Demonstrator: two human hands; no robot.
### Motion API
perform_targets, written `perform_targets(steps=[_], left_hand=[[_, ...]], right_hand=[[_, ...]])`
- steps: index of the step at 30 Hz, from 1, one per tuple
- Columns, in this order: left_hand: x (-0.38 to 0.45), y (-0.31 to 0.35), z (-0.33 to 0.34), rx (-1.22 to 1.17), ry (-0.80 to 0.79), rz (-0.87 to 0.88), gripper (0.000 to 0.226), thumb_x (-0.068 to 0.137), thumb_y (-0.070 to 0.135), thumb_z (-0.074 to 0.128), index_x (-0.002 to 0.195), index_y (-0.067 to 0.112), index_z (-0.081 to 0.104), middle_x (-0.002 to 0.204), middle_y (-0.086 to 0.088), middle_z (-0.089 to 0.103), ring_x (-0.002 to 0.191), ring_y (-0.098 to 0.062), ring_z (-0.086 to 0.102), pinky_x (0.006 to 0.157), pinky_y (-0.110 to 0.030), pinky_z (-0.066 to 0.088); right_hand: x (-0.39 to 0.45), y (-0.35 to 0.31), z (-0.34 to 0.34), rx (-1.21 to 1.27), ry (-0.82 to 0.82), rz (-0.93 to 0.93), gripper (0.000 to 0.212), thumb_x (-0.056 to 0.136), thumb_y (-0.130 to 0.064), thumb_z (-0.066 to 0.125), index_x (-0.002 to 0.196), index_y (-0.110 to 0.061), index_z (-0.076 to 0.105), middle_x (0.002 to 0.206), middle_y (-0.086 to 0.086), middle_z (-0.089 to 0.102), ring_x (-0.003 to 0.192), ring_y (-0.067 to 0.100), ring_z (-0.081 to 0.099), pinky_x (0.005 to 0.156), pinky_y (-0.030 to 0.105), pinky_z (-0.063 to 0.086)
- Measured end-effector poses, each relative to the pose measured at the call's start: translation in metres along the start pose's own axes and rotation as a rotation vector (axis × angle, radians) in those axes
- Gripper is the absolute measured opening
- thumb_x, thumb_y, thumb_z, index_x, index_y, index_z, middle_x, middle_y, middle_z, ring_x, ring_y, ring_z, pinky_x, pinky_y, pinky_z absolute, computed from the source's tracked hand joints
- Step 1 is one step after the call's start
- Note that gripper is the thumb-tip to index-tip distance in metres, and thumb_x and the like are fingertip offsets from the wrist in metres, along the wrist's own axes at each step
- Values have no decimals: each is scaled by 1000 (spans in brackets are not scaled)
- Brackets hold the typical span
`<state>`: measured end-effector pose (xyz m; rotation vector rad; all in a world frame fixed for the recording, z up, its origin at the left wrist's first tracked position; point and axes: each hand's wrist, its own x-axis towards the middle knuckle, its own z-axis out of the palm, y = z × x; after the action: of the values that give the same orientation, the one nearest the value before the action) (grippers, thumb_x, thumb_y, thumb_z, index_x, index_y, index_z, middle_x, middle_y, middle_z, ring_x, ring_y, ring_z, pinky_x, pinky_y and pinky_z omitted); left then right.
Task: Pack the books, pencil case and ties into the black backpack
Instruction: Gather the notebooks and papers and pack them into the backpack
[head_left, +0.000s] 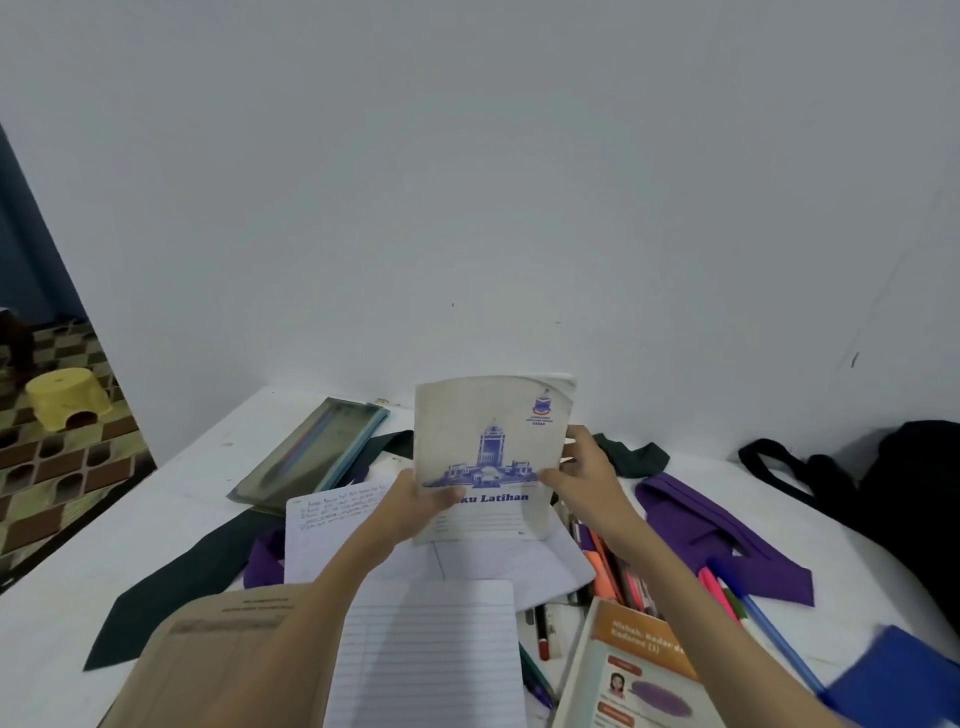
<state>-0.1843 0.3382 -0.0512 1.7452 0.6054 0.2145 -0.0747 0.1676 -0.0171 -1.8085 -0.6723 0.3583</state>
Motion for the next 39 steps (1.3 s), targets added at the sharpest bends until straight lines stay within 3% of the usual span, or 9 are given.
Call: perform_targets(steps=[7,11,13,16,20,24,29,36,39], left_hand=[[-17,59,17,780,138,468,24,95,16,49,72,20,56,69,3,58,71,-25,55,53,-27,34],[-35,117,57,959,81,709,33,92,10,47,96,33,69,87,7,69,76,-20,59,52,-25,36],[-37,132,74,968,47,781,37,92,9,49,103,37,69,91,11,70,81,-18,62,57,-26,43],[-38,153,124,731,-42,869,25,89,13,58,101,30,72,93,8,72,87,-16,63,71,-33,52],[-53,176,224,356,-25,965,52,91,15,59,138,27,42,127,4,51,118,-7,43,95,-10,27],[-72,179,338,390,-277,743,72,90,31,61,148,22,18,143,-3,32,130,-18,36,105,-30,33],[-85,138,449,205,-555,297,83,81,38,71,143,8,25,139,1,44,129,-19,44,107,-28,36],[-74,157,460,-87,-425,79,25,93,16,59,115,3,59,109,-10,66,89,-17,62,69,-24,51],[-60,190,449,-183,-279,56,27,96,16,53,118,1,58,110,-12,64,93,-23,61,79,-30,49]], right_hand=[[-32,-37,-70,-229,315,-355,88,78,-6,70,146,-32,21,143,-14,30,128,1,30,91,6,32],[-64,-41,-133,-513,-15,-233,20,87,-16,65,94,-34,65,87,-16,67,80,1,59,72,18,45],[-77,-36,-151,-456,-133,-143,19,91,-17,60,73,-22,64,57,-12,56,52,4,47,55,19,38],[-112,-23,-193,-364,-7,-64,15,93,-19,57,83,-9,62,60,-3,48,56,9,44,53,18,35],[-164,-2,-275,-214,283,24,13,92,-8,56,85,-1,64,68,5,55,62,17,50,50,14,38],[-224,24,-368,40,600,128,10,89,-7,60,83,-14,63,76,1,66,60,12,64,49,15,51],[-277,60,-456,269,819,122,8,85,-3,63,90,-10,63,63,-4,71,57,14,68,51,25,56],[-302,96,-532,457,611,228,32,85,-31,62,104,-5,66,96,15,73,77,27,71,60,33,59],[-299,106,-549,500,485,319,35,82,-26,62,103,2,64,97,20,72,72,29,71,62,37,59]])
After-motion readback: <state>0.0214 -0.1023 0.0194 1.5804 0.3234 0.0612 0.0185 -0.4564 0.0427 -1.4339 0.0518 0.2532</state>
